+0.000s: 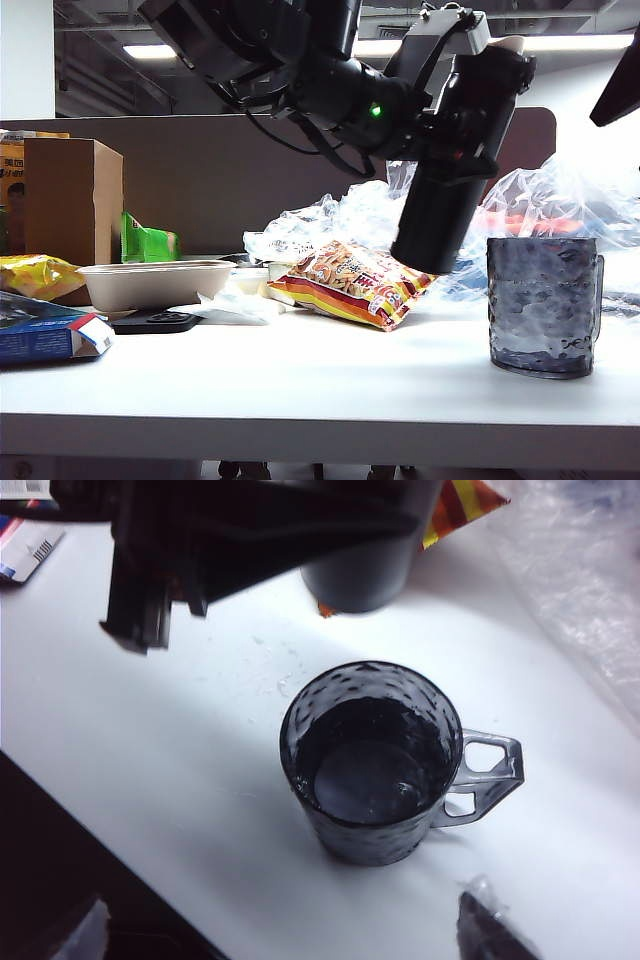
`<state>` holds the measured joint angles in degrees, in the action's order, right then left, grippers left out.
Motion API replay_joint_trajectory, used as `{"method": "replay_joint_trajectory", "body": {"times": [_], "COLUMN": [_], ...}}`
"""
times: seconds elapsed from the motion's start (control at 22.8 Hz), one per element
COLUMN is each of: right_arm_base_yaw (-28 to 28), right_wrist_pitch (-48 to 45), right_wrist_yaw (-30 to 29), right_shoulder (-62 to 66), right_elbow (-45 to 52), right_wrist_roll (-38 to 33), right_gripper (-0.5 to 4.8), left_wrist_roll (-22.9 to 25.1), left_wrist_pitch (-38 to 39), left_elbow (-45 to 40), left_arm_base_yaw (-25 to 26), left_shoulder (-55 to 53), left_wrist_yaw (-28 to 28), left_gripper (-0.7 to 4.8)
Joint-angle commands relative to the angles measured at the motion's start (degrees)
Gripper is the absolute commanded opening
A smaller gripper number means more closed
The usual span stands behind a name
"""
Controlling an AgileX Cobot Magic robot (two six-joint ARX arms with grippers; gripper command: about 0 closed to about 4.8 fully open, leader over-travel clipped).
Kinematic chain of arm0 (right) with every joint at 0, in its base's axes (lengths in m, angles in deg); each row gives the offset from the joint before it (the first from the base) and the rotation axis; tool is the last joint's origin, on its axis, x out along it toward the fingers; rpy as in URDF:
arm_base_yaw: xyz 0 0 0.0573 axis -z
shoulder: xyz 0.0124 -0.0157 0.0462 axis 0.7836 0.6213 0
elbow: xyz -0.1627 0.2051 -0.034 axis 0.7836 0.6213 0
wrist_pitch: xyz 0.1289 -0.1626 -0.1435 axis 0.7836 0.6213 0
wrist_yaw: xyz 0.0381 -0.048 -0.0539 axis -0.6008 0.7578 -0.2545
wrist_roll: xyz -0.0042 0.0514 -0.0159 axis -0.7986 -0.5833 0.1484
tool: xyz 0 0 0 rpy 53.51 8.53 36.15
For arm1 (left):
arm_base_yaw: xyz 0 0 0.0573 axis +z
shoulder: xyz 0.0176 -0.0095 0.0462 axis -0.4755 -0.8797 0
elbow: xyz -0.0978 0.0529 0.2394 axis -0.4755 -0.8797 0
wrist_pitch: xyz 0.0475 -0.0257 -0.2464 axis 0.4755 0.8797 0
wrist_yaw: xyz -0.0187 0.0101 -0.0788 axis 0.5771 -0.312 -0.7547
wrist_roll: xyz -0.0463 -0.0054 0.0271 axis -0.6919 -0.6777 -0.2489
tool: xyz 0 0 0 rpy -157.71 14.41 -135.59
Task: Pick up the black thermos, pour some water into the cup, then place the black thermos back on the table.
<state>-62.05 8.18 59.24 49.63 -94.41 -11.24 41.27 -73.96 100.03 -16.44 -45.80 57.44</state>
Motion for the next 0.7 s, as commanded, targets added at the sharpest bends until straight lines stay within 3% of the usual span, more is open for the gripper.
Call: {"method": "replay_joint_trajectory", "body": {"times": [0.04, 0.09, 0.13, 0.18, 0.31, 0.44, 0.53, 0.7], "right_arm_base_yaw": [-0.04, -0.04, -0.04, -0.04, -0.04, -0.04, -0.07, -0.13], "right_wrist_pitch": [-0.46, -0.46, -0.52, -0.5, -0.74, -3.8, -5.57, -6.84], "right_wrist_yaw": [-0.17, -0.11, -0.11, -0.09, -0.07, -0.2, -4.85, -6.38], "right_shoulder": [-1.11, -1.49, -1.66, -1.75, -1.84, -1.81, -1.79, -0.72], "right_elbow": [-0.35, -0.35, -0.37, -0.37, -0.37, -0.37, -0.37, -0.35], "right_wrist_roll": [-0.24, -0.24, -0.24, -0.24, -0.22, -0.42, -0.92, -1.11], "right_gripper": [4.79, 4.79, 4.79, 4.79, 4.79, 4.79, 4.79, 4.79], "left_wrist_roll": [-6.25, -8.59, -11.65, -12.02, -18.82, -21.62, -25.88, -25.66], "left_wrist_pitch": [-2.84, -2.6, -1.46, -0.02, 8.13, 10.91, 11.21, -2.03], "left_elbow": [0.66, 0.66, 0.66, 0.66, 0.44, -0.26, -4.15, -22.16], "left_arm_base_yaw": [-0.02, 0.07, 0.46, 0.5, 2.25, 5.22, 7.13, 8.66], "left_shoulder": [0.74, 0.76, 1.25, 1.84, 6.88, 12.57, 17.57, 27.41], "left_wrist_yaw": [0.59, 3.78, 11.34, 15.56, 14.75, 5.64, 3.91, 4.04], "left_gripper": [0.0, 0.0, -0.01, -0.02, -0.02, -0.02, -0.05, -0.05]}}
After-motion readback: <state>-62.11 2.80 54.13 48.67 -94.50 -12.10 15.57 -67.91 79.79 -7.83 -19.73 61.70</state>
